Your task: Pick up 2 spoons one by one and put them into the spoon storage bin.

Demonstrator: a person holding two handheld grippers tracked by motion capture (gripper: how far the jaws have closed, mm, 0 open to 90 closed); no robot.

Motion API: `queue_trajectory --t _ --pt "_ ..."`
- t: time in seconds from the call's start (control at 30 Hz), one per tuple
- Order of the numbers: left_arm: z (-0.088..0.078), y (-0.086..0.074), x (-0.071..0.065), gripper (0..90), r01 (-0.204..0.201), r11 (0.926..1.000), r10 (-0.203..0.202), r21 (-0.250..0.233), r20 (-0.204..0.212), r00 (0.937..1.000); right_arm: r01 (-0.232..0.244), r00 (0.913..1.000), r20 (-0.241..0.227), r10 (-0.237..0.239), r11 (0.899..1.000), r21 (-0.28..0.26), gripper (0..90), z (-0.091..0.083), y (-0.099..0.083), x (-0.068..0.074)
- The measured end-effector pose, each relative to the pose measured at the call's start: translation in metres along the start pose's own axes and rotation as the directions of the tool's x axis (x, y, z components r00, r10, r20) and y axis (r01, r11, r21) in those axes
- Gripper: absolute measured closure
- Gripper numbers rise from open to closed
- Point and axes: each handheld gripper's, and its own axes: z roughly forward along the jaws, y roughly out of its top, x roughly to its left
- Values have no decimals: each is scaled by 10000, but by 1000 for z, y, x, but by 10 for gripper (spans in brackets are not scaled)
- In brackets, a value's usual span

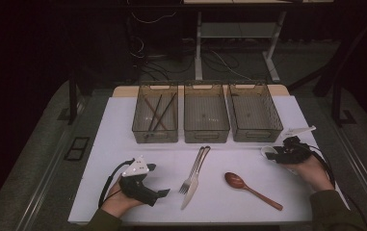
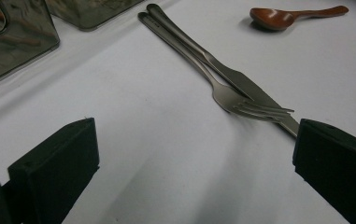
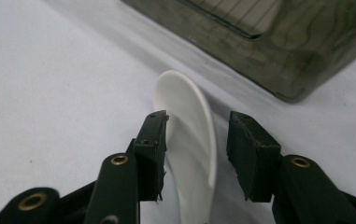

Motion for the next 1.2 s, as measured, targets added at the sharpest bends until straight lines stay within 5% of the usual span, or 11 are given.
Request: queue_trajectory --t 0.03,0.23,0.8,1.2 --pt "0 0 0 0 6 10000 -6 1 -2 10000 371 9990 258 -373 9993 68 586 1 0 3" --pt "0 0 0 0 5 10000 -5 29 4 10000 634 9973 354 -637 9979 109 617 -1 0 6" --pt "-1 -1 1 0 -2 10000 2 -51 50 10000 715 9971 267 -712 9974 -114 809 -8 1 6" --pt "-1 -2 2 0 206 9994 -201 -269 192 9996 818 9959 395 -816 9966 -43 819 -10 2 7"
